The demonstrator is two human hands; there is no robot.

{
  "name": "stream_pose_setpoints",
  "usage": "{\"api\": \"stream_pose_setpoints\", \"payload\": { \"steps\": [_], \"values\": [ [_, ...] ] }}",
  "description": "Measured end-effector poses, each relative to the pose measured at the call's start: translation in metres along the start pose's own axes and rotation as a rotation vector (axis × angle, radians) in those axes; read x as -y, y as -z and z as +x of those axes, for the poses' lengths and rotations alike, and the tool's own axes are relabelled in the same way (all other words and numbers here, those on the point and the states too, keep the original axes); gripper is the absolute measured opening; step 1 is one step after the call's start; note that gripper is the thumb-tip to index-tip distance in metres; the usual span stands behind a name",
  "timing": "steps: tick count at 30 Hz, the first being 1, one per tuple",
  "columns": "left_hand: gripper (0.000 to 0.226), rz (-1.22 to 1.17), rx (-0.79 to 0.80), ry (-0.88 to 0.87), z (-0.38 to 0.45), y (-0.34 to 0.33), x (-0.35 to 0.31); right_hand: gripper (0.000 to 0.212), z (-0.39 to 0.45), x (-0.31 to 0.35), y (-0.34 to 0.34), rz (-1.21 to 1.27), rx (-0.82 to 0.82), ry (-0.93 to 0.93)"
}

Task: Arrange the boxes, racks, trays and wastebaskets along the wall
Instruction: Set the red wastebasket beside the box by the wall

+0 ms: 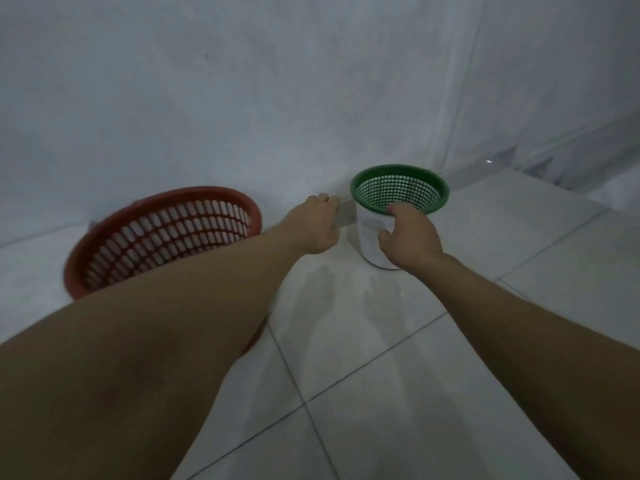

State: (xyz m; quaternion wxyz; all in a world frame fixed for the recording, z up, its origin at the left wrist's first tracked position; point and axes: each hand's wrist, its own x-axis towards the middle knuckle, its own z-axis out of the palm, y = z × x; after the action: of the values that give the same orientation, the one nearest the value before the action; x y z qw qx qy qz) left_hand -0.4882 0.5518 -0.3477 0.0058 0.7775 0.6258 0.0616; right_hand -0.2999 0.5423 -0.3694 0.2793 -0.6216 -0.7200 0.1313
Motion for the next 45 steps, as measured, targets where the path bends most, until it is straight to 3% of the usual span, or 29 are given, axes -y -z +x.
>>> {"api": "stream_pose_setpoints", "payload": {
  "steps": [6, 12, 15, 17, 20, 22, 30, 33, 36, 45],
  "values": [
    [0.053, -0.077, -0.049, -0.083, 0.057, -0.061, -0.027, 0.043, 0.05, -0.042, -0.015, -0.136, 0.027, -0.032],
    [0.078, 0.024, 0.006, -0.142, 0.106, -0.101, -0.037, 0.075, 0.075, -0.078, -0.043, -0.254, 0.182, -0.042],
    [0.06, 0.083, -0.142, -0.19, 0.114, -0.105, -0.044, 0.071, 0.08, -0.092, -0.047, -0.329, 0.142, 0.018],
    [0.036, 0.13, -0.215, -0.212, 0.113, -0.1, -0.043, 0.053, 0.083, -0.096, -0.05, -0.342, 0.057, 0.073],
    [0.025, 0.137, -0.131, -0.222, 0.101, -0.091, -0.033, 0.025, 0.082, -0.088, -0.059, -0.274, -0.039, 0.131],
    [0.027, 0.159, -0.066, -0.204, 0.087, -0.084, -0.02, 0.021, 0.078, -0.072, -0.066, -0.212, -0.059, 0.193],
    [0.027, 0.419, 0.233, -0.141, 0.021, -0.05, 0.036, 0.018, 0.04, 0.003, -0.098, -0.12, -0.034, 0.341],
    [0.024, 0.487, 0.267, -0.108, 0.004, -0.033, 0.046, 0.014, 0.026, 0.021, -0.104, -0.044, 0.031, 0.286],
    [0.026, 0.561, 0.347, -0.04, -0.013, -0.026, 0.051, 0.016, 0.014, 0.035, -0.105, 0.019, 0.089, 0.348],
    [0.031, 0.686, 0.424, 0.078, -0.005, -0.031, 0.046, 0.026, 0.026, 0.05, -0.113, -0.063, 0.221, 0.347]
  ]
}}
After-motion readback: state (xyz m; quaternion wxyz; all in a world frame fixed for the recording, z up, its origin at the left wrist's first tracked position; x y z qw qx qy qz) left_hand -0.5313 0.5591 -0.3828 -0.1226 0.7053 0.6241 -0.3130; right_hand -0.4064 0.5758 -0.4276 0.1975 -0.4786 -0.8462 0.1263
